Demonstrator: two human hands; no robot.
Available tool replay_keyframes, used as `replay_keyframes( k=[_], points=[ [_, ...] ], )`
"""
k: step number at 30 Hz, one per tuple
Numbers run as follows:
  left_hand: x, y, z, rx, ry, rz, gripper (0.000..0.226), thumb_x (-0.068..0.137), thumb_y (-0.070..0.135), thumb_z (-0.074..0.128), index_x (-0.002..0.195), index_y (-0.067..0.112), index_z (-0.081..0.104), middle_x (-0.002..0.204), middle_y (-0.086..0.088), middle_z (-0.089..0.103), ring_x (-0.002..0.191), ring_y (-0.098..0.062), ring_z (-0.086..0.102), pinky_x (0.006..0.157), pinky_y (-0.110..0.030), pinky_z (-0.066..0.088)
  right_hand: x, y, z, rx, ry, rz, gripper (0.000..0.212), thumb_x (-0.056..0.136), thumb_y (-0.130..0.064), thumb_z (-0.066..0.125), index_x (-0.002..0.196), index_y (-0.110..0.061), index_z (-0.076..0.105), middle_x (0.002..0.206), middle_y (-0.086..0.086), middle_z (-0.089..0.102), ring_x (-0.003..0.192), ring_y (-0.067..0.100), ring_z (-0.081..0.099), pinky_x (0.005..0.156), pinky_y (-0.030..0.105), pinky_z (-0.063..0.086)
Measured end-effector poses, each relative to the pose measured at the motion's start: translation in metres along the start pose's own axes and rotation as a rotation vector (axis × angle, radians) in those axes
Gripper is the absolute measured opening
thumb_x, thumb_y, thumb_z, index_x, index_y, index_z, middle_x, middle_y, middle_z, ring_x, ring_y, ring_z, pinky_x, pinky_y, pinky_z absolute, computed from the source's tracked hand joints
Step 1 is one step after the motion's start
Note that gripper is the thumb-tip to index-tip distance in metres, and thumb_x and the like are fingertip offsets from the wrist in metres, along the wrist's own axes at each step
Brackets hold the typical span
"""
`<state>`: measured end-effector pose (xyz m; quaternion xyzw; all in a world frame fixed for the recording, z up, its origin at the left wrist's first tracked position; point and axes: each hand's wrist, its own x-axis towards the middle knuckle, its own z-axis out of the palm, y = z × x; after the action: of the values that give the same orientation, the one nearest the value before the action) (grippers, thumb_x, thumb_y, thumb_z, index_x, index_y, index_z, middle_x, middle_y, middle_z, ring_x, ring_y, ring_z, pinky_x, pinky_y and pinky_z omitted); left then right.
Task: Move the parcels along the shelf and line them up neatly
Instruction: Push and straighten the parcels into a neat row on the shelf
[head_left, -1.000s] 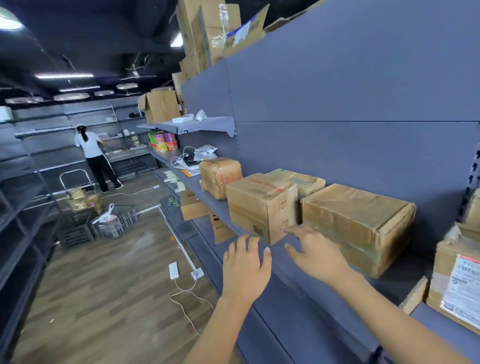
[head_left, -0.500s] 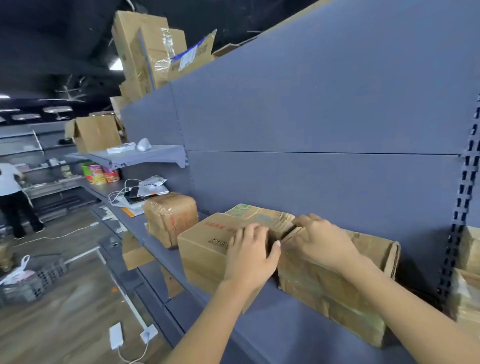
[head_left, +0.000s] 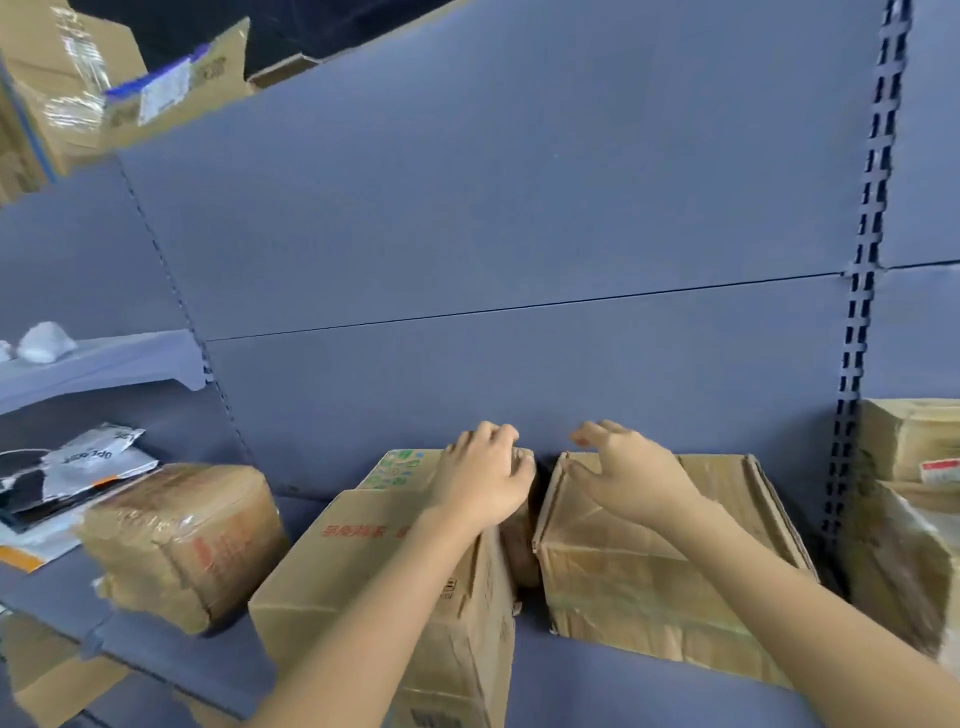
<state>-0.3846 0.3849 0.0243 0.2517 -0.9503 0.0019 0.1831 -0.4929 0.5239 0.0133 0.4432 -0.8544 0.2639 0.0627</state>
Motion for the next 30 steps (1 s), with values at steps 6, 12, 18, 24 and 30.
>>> replay_keyframes(
  k=[6, 12, 18, 24, 30],
  points=[
    [0.038, -0.036, -0.005, -0.349, -0.158, -0.087, 0.038, 0.095, 0.042, 0.040, 0.127, 0.023, 0.048, 0.134, 0.002, 0.046, 0.122, -0.019, 0.045, 0.096, -0.034, 0.039, 0.010, -0.022, 0.024, 0.080, 0.049, 0.099, 0.047, 0.095, -0.052, 0.042, 0.131, -0.022, 0.049, 0.123, -0.002, 0.061, 0.115, 0.022, 0.056, 0.095, 0.038, 0.044],
    [0.046, -0.116, 0.006, -0.385, -0.050, -0.445, 0.040, 0.093, 0.033, 0.041, 0.130, 0.018, 0.045, 0.129, -0.007, 0.046, 0.112, -0.030, 0.052, 0.094, -0.043, 0.045, 0.028, -0.044, 0.043, 0.070, -0.059, 0.205, 0.051, 0.098, -0.054, 0.026, 0.132, -0.021, 0.045, 0.122, 0.002, 0.063, 0.126, 0.028, 0.046, 0.104, 0.043, 0.032],
    [0.043, -0.142, 0.016, -0.266, -0.144, -0.678, 0.043, 0.094, 0.039, 0.038, 0.129, 0.014, 0.042, 0.132, -0.008, 0.049, 0.120, -0.029, 0.048, 0.092, -0.037, 0.038, 0.022, -0.047, 0.071, -0.143, -0.287, 0.136, 0.063, 0.097, -0.055, 0.028, 0.151, -0.026, 0.015, 0.144, 0.001, 0.045, 0.146, 0.029, 0.004, 0.117, 0.046, 0.002],
    [0.041, -0.147, 0.018, -0.224, -0.201, -0.655, 0.040, 0.097, 0.040, 0.031, 0.126, 0.013, 0.040, 0.122, -0.006, 0.057, 0.112, -0.025, 0.055, 0.079, -0.032, 0.040, 0.025, -0.045, 0.067, -0.149, -0.270, 0.111, 0.077, 0.083, -0.032, 0.054, 0.151, -0.024, 0.016, 0.138, -0.001, 0.047, 0.146, 0.027, 0.006, 0.117, 0.042, 0.003],
    [0.037, -0.148, 0.013, -0.365, 0.005, -0.628, 0.042, 0.095, 0.041, 0.042, 0.130, 0.018, 0.044, 0.127, -0.006, 0.057, 0.117, -0.029, 0.052, 0.086, -0.035, 0.041, 0.028, -0.033, 0.069, 0.025, -0.128, 0.074, 0.068, 0.086, -0.036, 0.061, 0.146, -0.025, 0.030, 0.129, -0.002, 0.055, 0.137, 0.019, 0.034, 0.117, 0.039, 0.012]
  ],
)
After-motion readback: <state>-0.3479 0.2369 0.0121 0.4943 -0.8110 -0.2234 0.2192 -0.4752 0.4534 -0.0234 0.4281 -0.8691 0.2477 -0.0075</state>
